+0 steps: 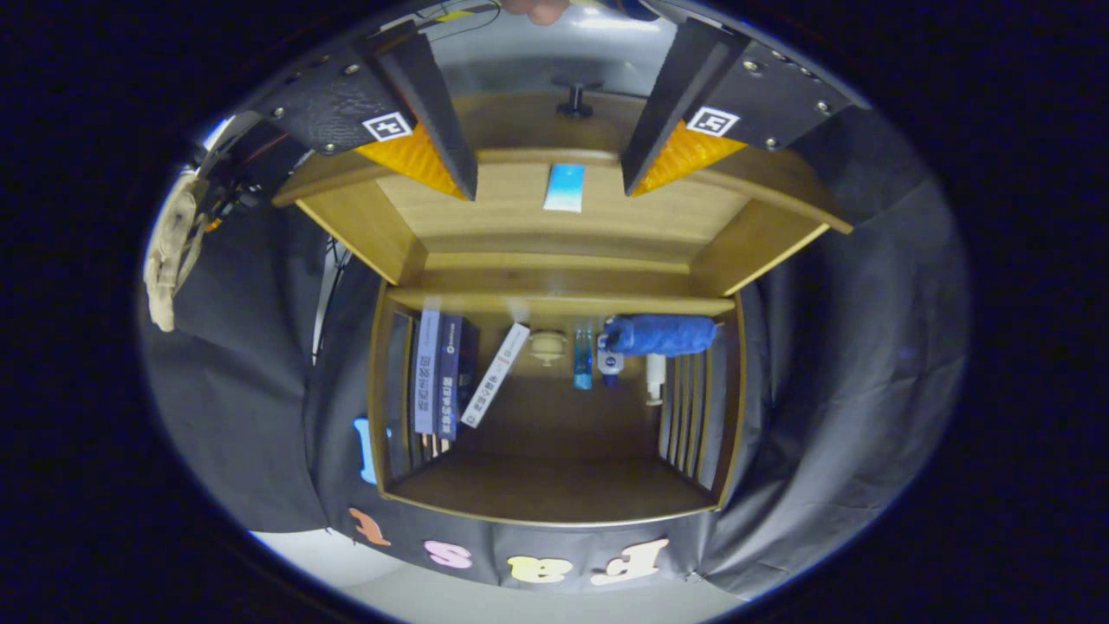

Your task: Pull open the drawer, take out the items inside it, and place them on the countertop above the cabinet.

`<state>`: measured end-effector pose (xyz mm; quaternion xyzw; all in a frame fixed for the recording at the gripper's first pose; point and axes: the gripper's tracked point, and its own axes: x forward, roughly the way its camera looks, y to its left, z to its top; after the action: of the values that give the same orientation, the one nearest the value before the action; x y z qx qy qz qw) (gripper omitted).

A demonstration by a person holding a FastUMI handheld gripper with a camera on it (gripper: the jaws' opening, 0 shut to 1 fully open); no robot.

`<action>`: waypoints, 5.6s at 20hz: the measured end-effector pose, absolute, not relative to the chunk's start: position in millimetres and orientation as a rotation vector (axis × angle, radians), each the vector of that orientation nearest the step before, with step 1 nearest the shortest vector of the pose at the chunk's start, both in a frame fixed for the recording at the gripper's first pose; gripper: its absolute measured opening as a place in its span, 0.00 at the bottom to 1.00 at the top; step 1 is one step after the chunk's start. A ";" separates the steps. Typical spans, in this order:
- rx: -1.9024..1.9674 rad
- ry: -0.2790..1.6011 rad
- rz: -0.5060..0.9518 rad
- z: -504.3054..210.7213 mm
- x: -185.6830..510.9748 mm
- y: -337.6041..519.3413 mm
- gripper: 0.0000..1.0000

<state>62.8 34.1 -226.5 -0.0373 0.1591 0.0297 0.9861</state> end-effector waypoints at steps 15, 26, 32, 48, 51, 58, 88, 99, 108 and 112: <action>-0.082 0.845 0.058 -325.6 158.4 56.3 0.99; -0.035 1.136 0.033 -370.1 145.0 57.2 0.78; -0.007 1.080 0.024 -370.5 148.4 57.0 0.34; 0.142 0.461 0.064 -166.6 157.1 40.0 0.34; 0.142 0.384 0.069 -122.0 165.9 37.3 0.33; 0.086 0.360 0.051 -98.7 228.2 32.8 0.33; 0.049 0.590 0.014 -240.4 368.5 57.6 0.40; 0.047 0.451 0.029 -152.5 263.9 66.5 1.00; 0.036 0.367 0.016 -119.9 142.7 48.8 1.00; -0.004 0.360 0.063 -125.2 95.0 61.5 1.00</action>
<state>95.0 61.5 -125.2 -0.0020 0.1792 0.0311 0.9833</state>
